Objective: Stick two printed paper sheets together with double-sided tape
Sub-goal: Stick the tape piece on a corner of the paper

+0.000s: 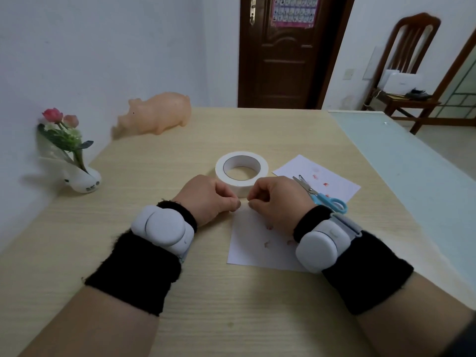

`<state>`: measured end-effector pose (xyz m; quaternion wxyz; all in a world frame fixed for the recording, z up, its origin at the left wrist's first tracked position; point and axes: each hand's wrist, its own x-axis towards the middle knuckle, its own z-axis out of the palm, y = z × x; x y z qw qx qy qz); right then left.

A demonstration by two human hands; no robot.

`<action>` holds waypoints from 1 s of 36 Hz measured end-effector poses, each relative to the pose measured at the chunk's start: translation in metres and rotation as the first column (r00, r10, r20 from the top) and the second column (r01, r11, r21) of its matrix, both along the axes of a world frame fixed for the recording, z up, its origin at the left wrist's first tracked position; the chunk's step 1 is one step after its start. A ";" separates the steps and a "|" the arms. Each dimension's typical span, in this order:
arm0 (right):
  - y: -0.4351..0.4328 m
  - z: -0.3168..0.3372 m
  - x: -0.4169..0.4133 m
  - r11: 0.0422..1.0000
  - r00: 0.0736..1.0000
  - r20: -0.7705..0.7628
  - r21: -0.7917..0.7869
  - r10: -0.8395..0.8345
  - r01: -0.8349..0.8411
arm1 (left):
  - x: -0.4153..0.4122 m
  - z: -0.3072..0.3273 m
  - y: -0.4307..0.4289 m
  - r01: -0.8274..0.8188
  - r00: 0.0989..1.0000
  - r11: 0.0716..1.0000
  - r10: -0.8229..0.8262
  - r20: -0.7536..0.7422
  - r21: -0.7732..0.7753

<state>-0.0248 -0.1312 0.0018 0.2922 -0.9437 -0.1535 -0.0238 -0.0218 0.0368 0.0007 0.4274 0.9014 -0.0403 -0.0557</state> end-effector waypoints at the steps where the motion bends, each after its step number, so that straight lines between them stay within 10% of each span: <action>1: 0.001 0.000 0.001 1.000 1.000 0.004 -0.014 -0.003 0.003 | 0.001 -0.001 0.000 -0.003 1.000 1.000 0.003 0.013 0.020; 36: -0.001 -0.006 0.004 0.991 0.991 -0.129 0.128 -0.021 0.038 | 0.002 0.005 -0.004 0.079 0.996 0.946 -0.088 0.015 0.313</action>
